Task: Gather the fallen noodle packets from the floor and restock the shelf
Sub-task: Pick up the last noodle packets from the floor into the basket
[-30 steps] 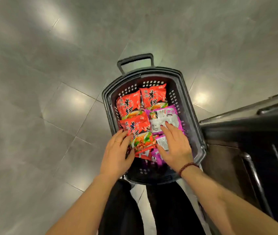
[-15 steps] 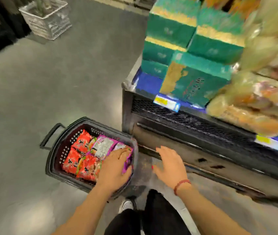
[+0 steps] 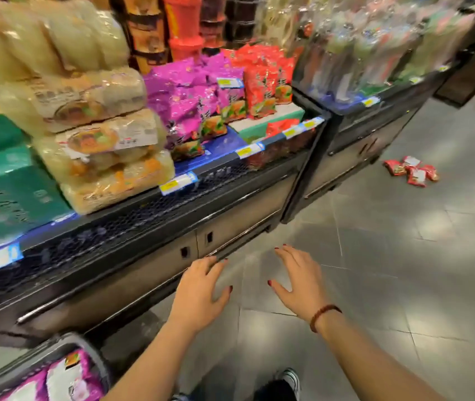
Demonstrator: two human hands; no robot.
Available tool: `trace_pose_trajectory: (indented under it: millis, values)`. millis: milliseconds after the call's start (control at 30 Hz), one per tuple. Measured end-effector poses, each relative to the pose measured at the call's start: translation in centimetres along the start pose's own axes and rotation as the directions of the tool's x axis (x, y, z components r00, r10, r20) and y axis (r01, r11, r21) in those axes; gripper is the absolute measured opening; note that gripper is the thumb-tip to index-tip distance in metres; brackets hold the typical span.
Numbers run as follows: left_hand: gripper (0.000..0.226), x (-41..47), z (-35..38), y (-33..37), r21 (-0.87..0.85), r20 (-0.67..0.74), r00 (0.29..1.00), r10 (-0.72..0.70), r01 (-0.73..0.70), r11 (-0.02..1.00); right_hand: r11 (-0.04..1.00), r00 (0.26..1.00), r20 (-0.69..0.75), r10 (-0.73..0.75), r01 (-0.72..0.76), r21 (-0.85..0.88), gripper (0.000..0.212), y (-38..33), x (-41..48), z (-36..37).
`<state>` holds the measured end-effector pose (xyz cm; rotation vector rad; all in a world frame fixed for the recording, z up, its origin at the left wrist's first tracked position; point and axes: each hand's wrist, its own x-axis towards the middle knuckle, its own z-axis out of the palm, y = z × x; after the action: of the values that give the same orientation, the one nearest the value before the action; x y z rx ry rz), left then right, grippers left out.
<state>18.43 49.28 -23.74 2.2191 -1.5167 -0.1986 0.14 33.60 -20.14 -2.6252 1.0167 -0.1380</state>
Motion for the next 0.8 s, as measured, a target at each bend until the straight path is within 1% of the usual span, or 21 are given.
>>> trace_pose_trajectory:
  millis: [100,200,333,433,500,567,633,700,800]
  values:
    - [0.056,4.8,3.2,6.5,-0.031,0.035,0.99,0.133,-0.132,0.991,0.988,0.987,-0.058,0.147,-0.144,0.057,0.067,7.7,-2.2,-2.9]
    - [0.054,9.1,6.7,13.4,-0.048,0.064,0.966,0.25,-0.248,0.968,0.962,0.959,-0.106,0.263,-0.253,0.099,0.064,15.0,-4.3,-6.0]
    - [0.054,14.4,11.2,22.2,-0.088,0.127,0.933,0.336,-0.327,0.941,0.918,0.908,-0.154,0.391,-0.372,0.134,0.064,23.4,-6.4,-9.8]
    - [0.054,17.7,13.5,27.8,-0.106,0.14,0.903,0.406,-0.394,0.913,0.881,0.861,-0.192,0.47,-0.446,0.156,0.067,28.6,-7.6,-12.0]
    - [0.053,19.9,14.8,30.8,-0.119,0.16,0.869,0.468,-0.453,0.883,0.848,0.828,-0.19,0.528,-0.504,0.162,0.072,31.5,-8.1,-13.2]
    - [0.054,22.5,16.1,33.1,-0.106,0.184,0.831,0.525,-0.514,0.851,0.824,0.794,-0.222,0.566,-0.537,0.183,0.078,34.2,-8.3,-14.2]
    - [0.054,25.4,17.4,35.1,-0.097,0.212,0.807,0.551,-0.543,0.834,0.798,0.76,-0.243,0.602,-0.569,0.199,0.073,36.8,-8.0,-15.1]
    - [0.056,28.5,18.8,37.0,-0.097,0.222,0.789,0.573,-0.567,0.818,0.773,0.74,-0.224,0.635,-0.6,0.209,0.065,39.4,-7.3,-16.1]
    - [0.058,33.6,20.9,39.9,-0.095,0.243,0.765,0.597,-0.594,0.799,0.749,0.716,-0.222,0.662,-0.628,0.211,0.065,44.0,-5.3,-17.2]
